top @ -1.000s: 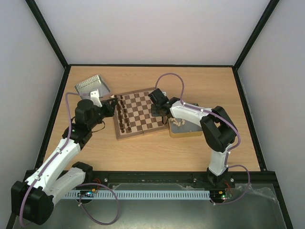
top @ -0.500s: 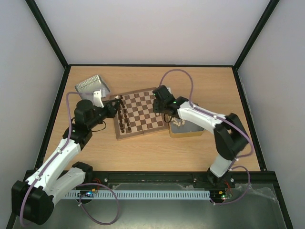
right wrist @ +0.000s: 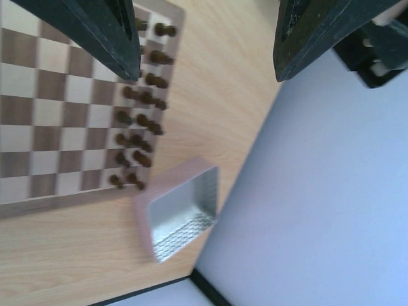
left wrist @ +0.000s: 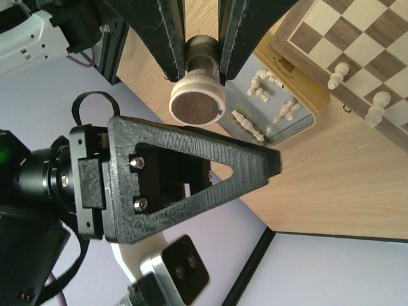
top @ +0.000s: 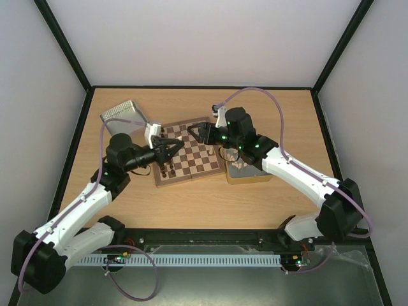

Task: Set up the chess pieces on the board
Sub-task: Place the chess piece on the chessboard.

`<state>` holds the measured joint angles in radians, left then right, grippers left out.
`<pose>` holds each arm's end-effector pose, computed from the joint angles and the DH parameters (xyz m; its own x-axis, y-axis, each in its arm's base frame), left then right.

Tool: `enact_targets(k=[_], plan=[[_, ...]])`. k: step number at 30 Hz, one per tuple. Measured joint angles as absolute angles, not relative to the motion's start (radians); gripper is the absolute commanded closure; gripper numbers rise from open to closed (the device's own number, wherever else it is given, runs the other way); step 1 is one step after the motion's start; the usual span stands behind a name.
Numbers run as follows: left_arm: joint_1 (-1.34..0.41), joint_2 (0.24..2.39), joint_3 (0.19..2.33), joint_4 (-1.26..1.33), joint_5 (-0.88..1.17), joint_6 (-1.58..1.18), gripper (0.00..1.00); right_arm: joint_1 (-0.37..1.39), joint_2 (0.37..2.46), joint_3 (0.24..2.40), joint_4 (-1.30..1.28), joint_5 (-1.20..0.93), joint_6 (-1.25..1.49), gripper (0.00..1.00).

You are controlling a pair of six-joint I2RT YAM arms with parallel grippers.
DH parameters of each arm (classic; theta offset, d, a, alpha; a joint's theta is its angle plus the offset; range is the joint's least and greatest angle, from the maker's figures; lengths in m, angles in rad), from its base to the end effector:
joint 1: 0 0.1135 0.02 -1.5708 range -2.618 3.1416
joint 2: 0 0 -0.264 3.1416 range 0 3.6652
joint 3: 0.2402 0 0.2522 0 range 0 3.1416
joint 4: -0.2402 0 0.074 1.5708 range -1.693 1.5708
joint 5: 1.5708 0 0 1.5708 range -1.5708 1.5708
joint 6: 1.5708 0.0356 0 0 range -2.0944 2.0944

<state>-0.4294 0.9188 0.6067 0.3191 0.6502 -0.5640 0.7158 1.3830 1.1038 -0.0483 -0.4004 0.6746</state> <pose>0.1853 -0.1086 0.3059 -0.4660 -0.2546 -0.8474 0.7486 0.3971 -0.5310 0.2352 0.2230 0.3287 -0.7409 0.1179 -0.6611 -0.5378 0.4854 0.6893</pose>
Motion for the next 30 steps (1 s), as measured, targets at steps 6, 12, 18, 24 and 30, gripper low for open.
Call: enact_targets(k=[6,12,18,24,30], plan=[[-0.497,0.947,0.686,0.203,0.570,-0.466,0.94,0.723,1.382,1.104,-0.003,-0.543,0.704,0.45],[-0.502,0.986,0.744,0.093,0.511,-0.387,0.94,0.731,1.382,1.106,-0.031,-0.582,0.693,0.49],[-0.525,1.024,0.788,0.012,0.463,-0.320,0.94,0.731,1.369,1.106,-0.068,-0.553,0.678,0.61],[-0.595,1.033,0.792,-0.045,0.400,-0.249,0.94,0.734,1.332,1.107,-0.077,-0.525,0.657,0.54],[-0.633,1.052,0.808,-0.077,0.354,-0.209,0.94,0.737,1.316,1.107,-0.083,-0.559,0.623,0.53]])
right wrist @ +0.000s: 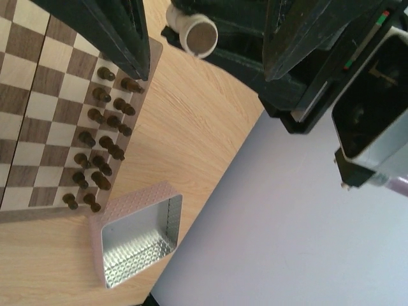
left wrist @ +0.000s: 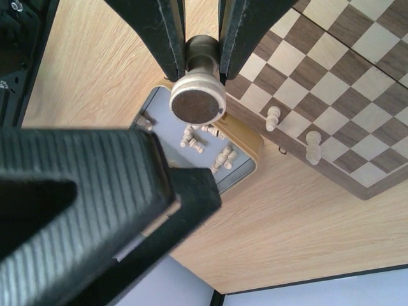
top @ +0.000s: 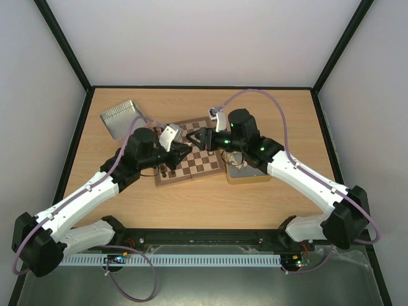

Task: Set up the chess pieces on the board
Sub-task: Place the chess piece on the chessboard.

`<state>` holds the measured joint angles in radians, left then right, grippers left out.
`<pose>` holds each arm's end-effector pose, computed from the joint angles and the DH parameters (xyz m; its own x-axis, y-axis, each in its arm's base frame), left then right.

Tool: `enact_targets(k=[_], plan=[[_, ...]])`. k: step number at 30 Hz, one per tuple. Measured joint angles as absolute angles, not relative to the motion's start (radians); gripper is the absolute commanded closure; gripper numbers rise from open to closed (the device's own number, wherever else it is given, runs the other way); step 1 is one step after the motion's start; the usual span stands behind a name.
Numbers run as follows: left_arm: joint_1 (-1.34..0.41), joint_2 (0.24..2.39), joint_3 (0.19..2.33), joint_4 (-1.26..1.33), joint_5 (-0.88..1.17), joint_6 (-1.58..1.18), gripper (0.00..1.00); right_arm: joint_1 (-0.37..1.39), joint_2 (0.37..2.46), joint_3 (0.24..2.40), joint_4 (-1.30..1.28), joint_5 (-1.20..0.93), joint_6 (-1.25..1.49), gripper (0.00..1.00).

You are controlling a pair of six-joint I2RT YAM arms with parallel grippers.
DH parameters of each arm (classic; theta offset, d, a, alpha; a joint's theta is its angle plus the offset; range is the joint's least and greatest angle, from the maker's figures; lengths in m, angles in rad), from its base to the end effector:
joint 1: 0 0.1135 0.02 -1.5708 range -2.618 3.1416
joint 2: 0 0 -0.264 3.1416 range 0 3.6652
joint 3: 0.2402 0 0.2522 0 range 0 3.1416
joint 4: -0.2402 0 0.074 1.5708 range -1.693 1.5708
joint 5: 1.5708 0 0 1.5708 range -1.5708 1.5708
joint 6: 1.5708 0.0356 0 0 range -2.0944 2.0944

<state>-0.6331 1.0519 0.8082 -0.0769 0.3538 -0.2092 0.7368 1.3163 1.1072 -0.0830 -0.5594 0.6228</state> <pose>0.1888 -0.1538 0.3080 -0.4188 0.0657 -0.9057 0.7495 0.5882 -0.3039 0.2135 0.2192 0.3468 -0.7250 0.0098 -0.6887 -0.6439 0.3454 0.6827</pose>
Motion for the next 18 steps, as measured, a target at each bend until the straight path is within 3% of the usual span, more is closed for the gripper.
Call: enact_targets(k=[6,18], plan=[[-0.648,1.055,0.809,-0.082,0.334,-0.186,0.93,0.744,1.317,1.107,-0.152,-0.575,0.587,0.56],[-0.653,1.029,0.807,-0.078,0.384,-0.155,0.92,0.747,1.327,1.107,-0.181,-0.625,0.587,0.73]])
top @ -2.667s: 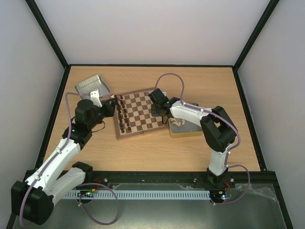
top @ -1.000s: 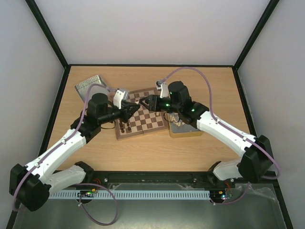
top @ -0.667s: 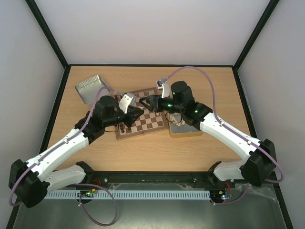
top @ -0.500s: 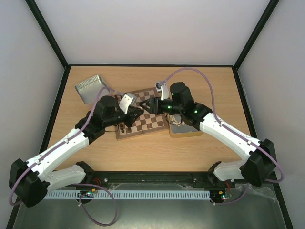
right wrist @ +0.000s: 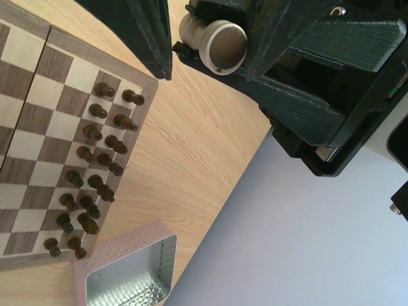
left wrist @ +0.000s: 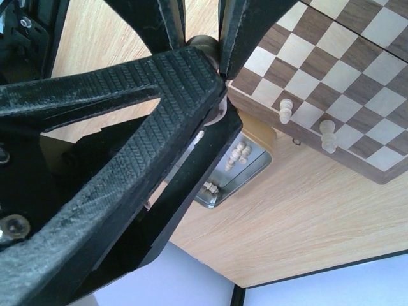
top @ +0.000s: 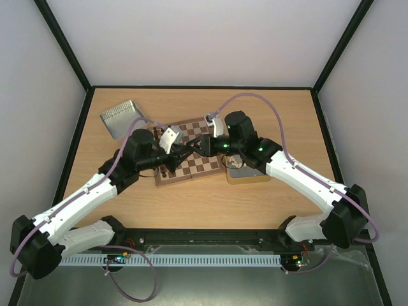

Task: Set up the chess pieces on the board
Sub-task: Place the chess piece on the chessboard.

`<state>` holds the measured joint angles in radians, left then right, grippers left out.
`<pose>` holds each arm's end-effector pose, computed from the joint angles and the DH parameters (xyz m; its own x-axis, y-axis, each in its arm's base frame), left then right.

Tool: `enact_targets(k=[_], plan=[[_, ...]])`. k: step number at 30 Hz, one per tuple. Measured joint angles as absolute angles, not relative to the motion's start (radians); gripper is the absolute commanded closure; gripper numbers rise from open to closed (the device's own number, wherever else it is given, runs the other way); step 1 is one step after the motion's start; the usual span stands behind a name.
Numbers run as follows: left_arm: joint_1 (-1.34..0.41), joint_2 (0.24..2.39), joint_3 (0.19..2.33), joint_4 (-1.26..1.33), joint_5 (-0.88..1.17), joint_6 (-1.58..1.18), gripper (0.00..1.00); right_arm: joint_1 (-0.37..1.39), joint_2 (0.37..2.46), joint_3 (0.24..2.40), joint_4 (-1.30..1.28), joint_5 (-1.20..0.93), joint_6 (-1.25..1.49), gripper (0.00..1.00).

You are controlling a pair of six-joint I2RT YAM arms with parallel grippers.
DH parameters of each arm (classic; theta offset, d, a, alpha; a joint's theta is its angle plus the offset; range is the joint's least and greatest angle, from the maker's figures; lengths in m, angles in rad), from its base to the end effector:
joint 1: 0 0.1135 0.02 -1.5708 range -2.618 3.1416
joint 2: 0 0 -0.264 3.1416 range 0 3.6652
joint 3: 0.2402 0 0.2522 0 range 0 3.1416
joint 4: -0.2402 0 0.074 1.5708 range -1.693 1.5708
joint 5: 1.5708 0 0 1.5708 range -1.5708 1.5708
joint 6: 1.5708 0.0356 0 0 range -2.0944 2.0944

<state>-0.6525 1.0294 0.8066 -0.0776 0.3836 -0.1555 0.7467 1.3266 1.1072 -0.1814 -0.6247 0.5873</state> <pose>0.1813 -0.1553 0.3125 -0.3635 0.0970 -0.9265 0.8005 0.5413 -0.2573 0.2083 0.2211 0.3348 -0.7627 -0.0934 -0.6400 -0.6290 0.3379 0.7002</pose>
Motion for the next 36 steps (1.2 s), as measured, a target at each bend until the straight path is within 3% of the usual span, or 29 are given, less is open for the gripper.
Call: enact_targets(k=[4,6,8,9,10,13,16,24,36], plan=[[-0.653,1.021,0.806,-0.083,0.395,-0.146,0.90,0.747,1.329,1.107,-0.170,-0.650,0.604,0.86],[-0.653,1.016,0.804,-0.084,0.397,-0.145,0.85,0.748,1.330,1.107,-0.159,-0.661,0.615,0.92],[-0.652,1.008,0.803,-0.086,0.393,-0.148,0.66,0.749,1.330,1.104,-0.147,-0.668,0.635,0.97],[-0.652,1.002,0.802,-0.087,0.393,-0.154,0.50,0.749,1.329,1.102,-0.138,-0.667,0.651,0.97],[-0.653,0.997,0.801,-0.084,0.394,-0.152,0.41,0.749,1.327,1.095,-0.119,-0.658,0.670,0.97],[-0.657,0.968,0.793,-0.055,0.389,-0.191,0.29,0.750,1.309,1.045,-0.045,-0.606,0.753,0.97],[-0.657,0.913,0.736,0.025,0.376,-0.266,0.25,0.750,1.258,0.937,0.097,-0.519,0.921,0.98],[-0.657,0.858,0.594,0.284,0.300,-0.627,0.26,0.750,1.249,0.835,0.485,-0.435,1.335,0.98],[-0.644,0.894,0.569,0.584,0.251,-0.995,0.56,0.750,1.316,0.788,0.837,-0.505,1.655,0.98]])
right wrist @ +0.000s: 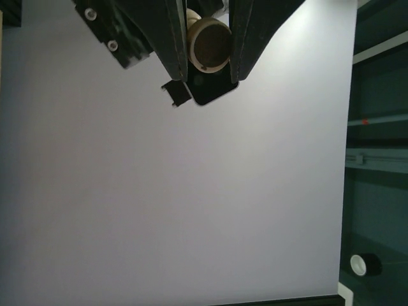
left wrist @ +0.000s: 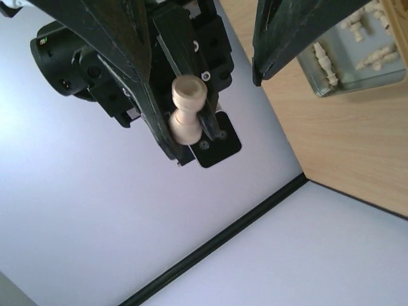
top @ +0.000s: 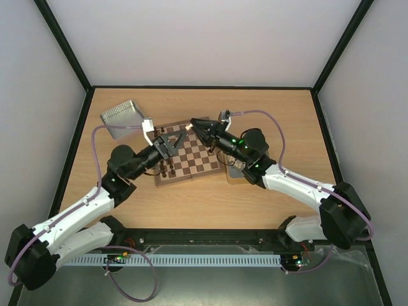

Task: Set up the chess pieces on the board
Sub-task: Place the chess piece on the chessboard.

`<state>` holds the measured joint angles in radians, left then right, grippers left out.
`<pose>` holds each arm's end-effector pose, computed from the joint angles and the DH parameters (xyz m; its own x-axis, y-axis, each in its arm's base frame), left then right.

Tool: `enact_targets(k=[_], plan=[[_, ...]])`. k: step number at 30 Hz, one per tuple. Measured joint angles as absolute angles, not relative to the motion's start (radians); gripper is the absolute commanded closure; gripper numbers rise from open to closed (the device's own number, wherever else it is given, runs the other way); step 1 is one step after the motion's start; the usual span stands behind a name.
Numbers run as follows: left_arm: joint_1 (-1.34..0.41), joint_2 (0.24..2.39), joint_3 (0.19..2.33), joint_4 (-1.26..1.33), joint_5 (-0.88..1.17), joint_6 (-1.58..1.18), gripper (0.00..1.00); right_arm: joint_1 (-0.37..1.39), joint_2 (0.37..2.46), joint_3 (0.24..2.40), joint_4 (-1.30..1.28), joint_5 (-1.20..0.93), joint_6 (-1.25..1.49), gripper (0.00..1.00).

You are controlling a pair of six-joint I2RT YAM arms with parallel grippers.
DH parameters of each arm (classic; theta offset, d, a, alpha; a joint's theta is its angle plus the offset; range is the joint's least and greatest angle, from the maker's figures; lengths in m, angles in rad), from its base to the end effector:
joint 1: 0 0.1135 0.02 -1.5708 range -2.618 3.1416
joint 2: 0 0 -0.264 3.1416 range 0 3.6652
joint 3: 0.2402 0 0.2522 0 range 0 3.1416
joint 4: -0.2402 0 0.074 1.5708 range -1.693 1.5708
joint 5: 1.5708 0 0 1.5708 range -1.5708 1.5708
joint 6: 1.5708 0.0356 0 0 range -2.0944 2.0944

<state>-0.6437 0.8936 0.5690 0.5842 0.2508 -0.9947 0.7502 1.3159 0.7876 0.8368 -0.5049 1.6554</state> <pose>0.1633 -0.1335 0.3258 -0.5366 -0.6130 -0.5799 0.5934 0.2145 -0.7758 0.2044 0.2140 0.3292 -0.9493 0.3074 -0.0658 -0.1424 -0.2338 0.9618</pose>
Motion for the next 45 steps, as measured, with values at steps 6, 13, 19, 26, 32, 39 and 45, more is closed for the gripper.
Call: enact_targets(k=[6,13,19,26,32,39,45], plan=[[-0.635,0.950,0.569,0.643,0.270,-1.055,0.70,0.750,1.319,0.759,0.889,-0.522,1.696,0.98],[-0.616,0.955,0.568,0.715,0.311,-1.081,0.74,0.750,1.327,0.758,0.904,-0.542,1.709,0.98],[-0.612,0.991,0.567,0.742,0.355,-1.090,0.77,0.750,1.333,0.754,0.908,-0.544,1.712,0.98],[-0.610,0.996,0.564,0.742,0.369,-1.082,0.96,0.750,1.337,0.747,0.921,-0.543,1.713,0.95],[-0.599,0.990,0.602,0.607,0.368,-1.013,0.97,0.746,1.333,0.747,0.852,-0.528,1.633,0.49],[-0.565,1.007,0.840,0.053,0.331,-0.751,0.97,0.704,1.261,0.798,0.424,-0.368,1.281,0.40],[-0.579,1.167,0.999,-0.349,0.245,-0.575,0.98,0.675,1.161,0.796,0.109,-0.089,1.076,0.40]])
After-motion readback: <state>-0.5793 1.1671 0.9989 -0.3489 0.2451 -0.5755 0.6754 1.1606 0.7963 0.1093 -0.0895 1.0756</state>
